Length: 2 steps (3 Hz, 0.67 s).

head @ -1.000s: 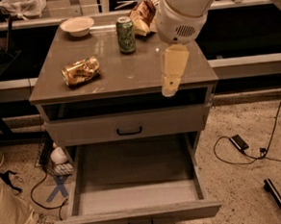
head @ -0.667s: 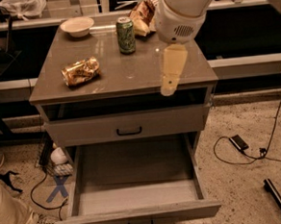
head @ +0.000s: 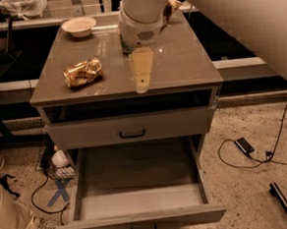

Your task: Place orange can into middle drawer

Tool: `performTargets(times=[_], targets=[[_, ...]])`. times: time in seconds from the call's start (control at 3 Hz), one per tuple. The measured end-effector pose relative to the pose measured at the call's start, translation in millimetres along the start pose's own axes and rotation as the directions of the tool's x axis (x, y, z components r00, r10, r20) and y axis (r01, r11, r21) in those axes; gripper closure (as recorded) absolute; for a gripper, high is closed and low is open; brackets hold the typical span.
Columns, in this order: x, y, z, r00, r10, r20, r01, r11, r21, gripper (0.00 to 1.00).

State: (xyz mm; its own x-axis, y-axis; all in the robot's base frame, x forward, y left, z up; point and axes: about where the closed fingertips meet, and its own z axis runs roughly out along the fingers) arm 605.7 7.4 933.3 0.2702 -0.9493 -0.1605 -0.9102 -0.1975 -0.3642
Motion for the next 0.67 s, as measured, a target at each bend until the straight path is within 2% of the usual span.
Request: performTargets(times=[0.33, 0.67], targets=[[-42.6, -40.4, 54.0, 0.991, -0.129, 0.021, 0.130, 0.9910, -0.033, 0.00], [-67.4, -60.3, 83.4, 0.981, -0.192, 0.037, 0.194, 0.9794, -0.056, 0.00]])
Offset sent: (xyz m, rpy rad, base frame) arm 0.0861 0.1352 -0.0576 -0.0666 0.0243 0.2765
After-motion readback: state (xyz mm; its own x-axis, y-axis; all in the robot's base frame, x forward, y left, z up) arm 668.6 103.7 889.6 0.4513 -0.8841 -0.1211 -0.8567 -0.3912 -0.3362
